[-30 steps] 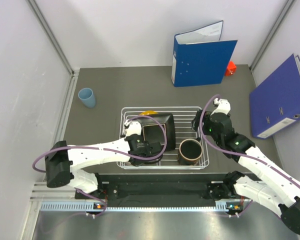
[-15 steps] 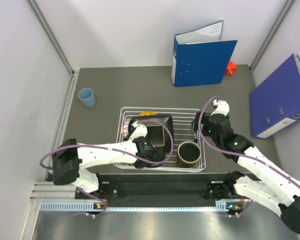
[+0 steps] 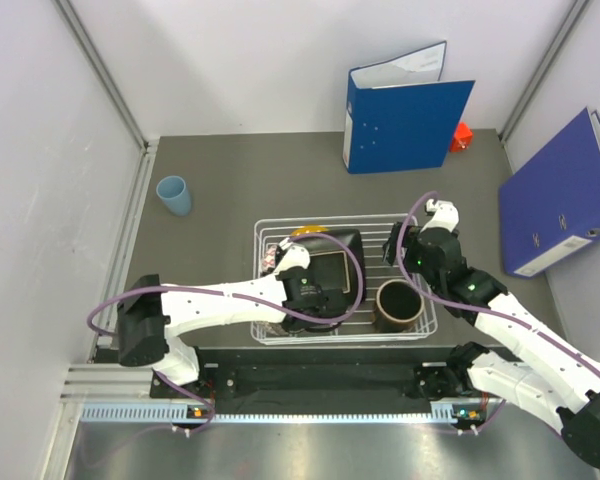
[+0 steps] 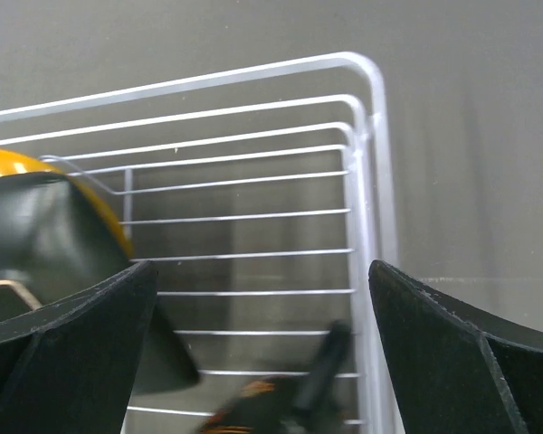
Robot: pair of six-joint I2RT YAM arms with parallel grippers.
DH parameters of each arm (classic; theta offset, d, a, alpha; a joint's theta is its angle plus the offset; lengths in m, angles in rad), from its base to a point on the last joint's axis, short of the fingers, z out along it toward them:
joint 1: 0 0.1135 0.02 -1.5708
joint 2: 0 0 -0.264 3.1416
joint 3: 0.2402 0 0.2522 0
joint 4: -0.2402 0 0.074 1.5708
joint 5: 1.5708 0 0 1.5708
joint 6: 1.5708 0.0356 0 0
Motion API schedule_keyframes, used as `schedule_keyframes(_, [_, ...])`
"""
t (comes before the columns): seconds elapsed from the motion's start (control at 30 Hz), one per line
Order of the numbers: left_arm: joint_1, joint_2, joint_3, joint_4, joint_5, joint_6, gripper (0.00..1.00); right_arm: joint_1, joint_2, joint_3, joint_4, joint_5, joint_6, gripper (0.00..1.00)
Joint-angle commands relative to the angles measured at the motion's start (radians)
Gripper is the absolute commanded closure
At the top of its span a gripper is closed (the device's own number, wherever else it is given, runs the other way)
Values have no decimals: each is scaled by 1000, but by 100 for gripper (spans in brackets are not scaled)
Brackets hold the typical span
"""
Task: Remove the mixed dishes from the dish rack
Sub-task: Adjust the dish rack at the center of the board.
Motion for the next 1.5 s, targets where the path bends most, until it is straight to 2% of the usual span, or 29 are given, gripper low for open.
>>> schedule_keyframes(0.0, [-39,0,163,15,-46,-35,100,11,-11,43,46,-14,-1,0])
schedule_keyframes(0.43, [-42,13,181,13,-65,-5,100,11,4,45,57,-23,-7,0])
schedule_keyframes(0.87, [-42,-25,276,13,-93,137,100,11,9,66,48,-25,-10,0])
schedule_keyframes(1.07, [-42,-51,313,15,-96,159,100,11,10,72,43,-25,-9,0])
schedule_keyframes(1.33, [-42,-105,278,21,-79,127,100,11,26,69,54,-31,-10,0])
schedule_keyframes(1.47, [-42,-164,223,77,-67,124,100,11,29,65,63,-42,-10,0])
